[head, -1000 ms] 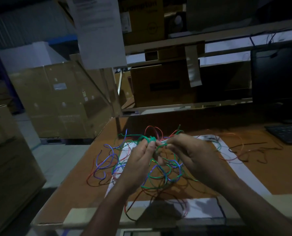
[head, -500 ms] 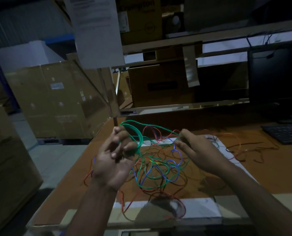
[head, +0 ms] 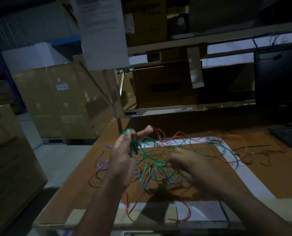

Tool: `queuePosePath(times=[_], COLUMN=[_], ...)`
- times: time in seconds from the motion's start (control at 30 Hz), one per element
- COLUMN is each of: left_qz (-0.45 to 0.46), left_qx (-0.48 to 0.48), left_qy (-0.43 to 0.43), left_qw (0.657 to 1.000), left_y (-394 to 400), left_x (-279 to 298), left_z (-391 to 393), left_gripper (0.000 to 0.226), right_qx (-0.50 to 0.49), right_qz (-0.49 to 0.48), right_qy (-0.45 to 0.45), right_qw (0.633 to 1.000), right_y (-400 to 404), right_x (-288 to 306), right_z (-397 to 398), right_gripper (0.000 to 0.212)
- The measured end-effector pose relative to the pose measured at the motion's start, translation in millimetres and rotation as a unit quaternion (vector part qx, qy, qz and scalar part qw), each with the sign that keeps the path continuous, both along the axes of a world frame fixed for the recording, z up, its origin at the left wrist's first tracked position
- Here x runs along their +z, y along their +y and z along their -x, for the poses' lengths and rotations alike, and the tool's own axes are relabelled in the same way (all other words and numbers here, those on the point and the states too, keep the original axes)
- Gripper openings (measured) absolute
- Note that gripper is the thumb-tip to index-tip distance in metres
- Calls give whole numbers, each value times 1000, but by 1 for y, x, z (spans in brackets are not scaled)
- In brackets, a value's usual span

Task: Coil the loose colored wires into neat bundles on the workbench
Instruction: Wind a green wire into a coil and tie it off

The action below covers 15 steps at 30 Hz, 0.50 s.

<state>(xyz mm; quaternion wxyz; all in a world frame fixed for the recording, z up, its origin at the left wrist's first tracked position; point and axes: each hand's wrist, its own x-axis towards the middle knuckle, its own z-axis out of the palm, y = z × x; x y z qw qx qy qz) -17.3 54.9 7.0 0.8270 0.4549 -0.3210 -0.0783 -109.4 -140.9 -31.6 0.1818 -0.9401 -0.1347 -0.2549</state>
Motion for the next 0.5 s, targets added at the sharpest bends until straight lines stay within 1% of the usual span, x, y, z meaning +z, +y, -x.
queuePosePath(times=[0.03, 0.07, 0.13, 0.2, 0.27, 0.33, 0.4, 0.47, 0.5], left_qz=[-27, -58, -140, -235, -293, -301, -296, -264, -230], left_qx=[13, 21, 46, 98, 130, 100, 49, -19, -48], left_qy=[-1, -9, -67, -150, -197, -185, -151, -99, -70], left_qw=[1000, 998, 987, 955, 927, 930, 942, 959, 969], left_y=[-1, -2, -6, -13, -18, -20, -20, -20, -20], left_x=[-3, -7, -12, -23, -33, -36, -33, -25, -24], left_z=[1, 1, 7, 7, 5, 6, 10, 16, 16], left_gripper=[28, 27, 31, 34, 32, 42, 47, 42, 39], right_qx=[8, 21, 47, 56, 39, 6, -20, -24, -23], right_qz=[-4, -10, -34, -71, -106, -98, -83, -90, -100], right_qy=[-8, -16, -23, -39, -73, -125, -143, -138, -131], right_qw=[1000, 1000, 998, 995, 991, 987, 986, 986, 986], right_y=[1, 2, 7, 12, 12, 8, 3, 0, -1], right_x=[3, 7, 10, 12, 14, 17, 20, 21, 22], right_z=[2, 4, 4, 2, -1, -3, -4, -6, -7], right_gripper=[31, 28, 18, 17, 21, 17, 18, 22, 23])
